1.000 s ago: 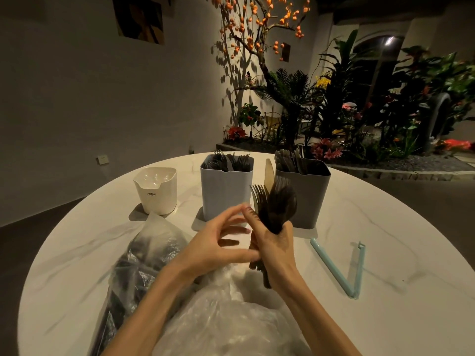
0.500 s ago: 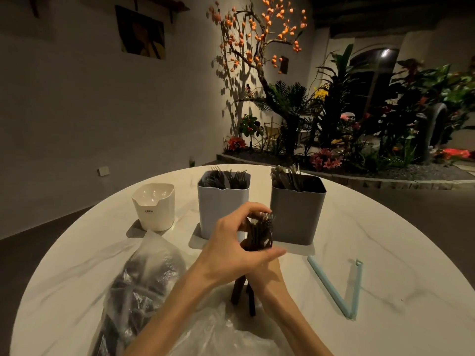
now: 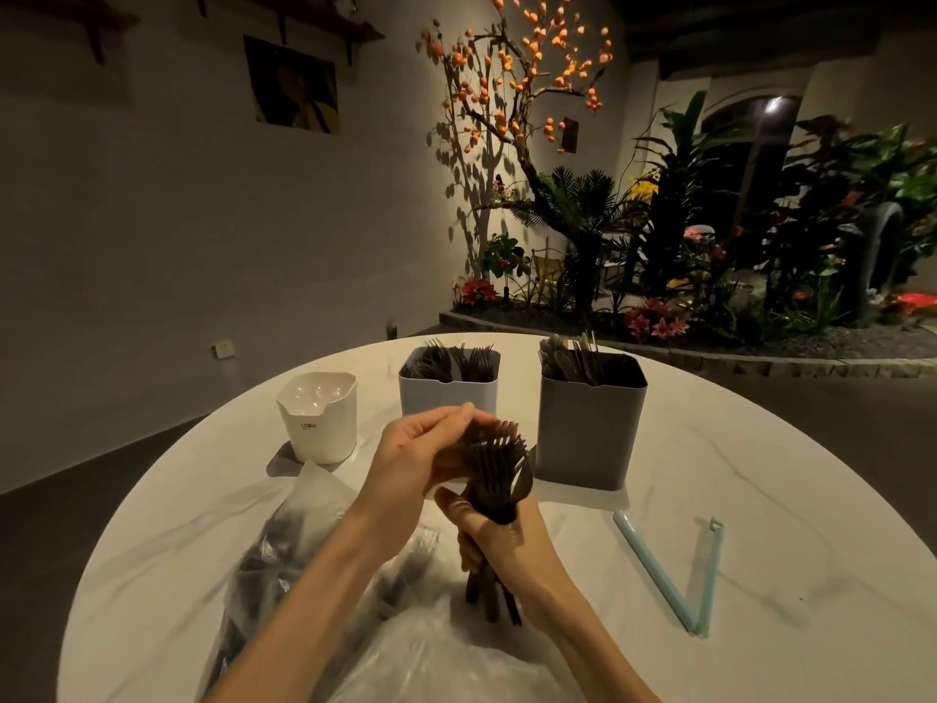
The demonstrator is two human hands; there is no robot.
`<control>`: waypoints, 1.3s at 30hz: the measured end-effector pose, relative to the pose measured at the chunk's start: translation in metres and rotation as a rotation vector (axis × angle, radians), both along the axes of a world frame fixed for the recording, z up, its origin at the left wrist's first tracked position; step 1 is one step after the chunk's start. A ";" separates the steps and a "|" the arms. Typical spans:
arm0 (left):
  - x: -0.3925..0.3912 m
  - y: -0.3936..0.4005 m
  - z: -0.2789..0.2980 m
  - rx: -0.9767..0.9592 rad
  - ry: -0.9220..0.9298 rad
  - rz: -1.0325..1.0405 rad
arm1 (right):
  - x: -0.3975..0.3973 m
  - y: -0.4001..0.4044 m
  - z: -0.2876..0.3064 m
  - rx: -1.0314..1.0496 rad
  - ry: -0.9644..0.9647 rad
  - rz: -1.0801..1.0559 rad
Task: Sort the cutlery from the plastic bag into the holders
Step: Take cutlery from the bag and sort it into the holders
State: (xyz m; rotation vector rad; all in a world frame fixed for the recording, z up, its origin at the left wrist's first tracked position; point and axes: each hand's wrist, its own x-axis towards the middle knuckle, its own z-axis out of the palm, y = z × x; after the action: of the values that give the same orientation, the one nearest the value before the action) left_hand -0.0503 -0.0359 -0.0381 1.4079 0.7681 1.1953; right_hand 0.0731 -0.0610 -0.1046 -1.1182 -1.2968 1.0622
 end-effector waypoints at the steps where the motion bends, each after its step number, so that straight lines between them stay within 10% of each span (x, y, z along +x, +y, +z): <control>1: -0.002 0.001 0.003 -0.018 -0.047 0.015 | 0.000 -0.002 0.004 -0.009 0.023 0.015; 8: -0.014 0.016 0.017 -0.139 -0.414 0.116 | 0.012 -0.008 0.025 0.038 0.299 -0.187; 22: -0.036 0.079 0.051 -0.171 -0.081 -0.007 | 0.003 0.117 0.186 0.260 0.241 -0.252; 39: -0.047 0.118 0.036 -0.224 -0.007 0.076 | 0.002 0.184 0.130 0.168 -0.029 -0.163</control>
State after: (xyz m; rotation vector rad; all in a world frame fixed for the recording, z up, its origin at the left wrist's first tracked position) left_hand -0.0970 0.0816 -0.0024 1.1986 0.9273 1.1331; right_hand 0.0754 0.1235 0.0254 -1.0952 -1.2694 0.8046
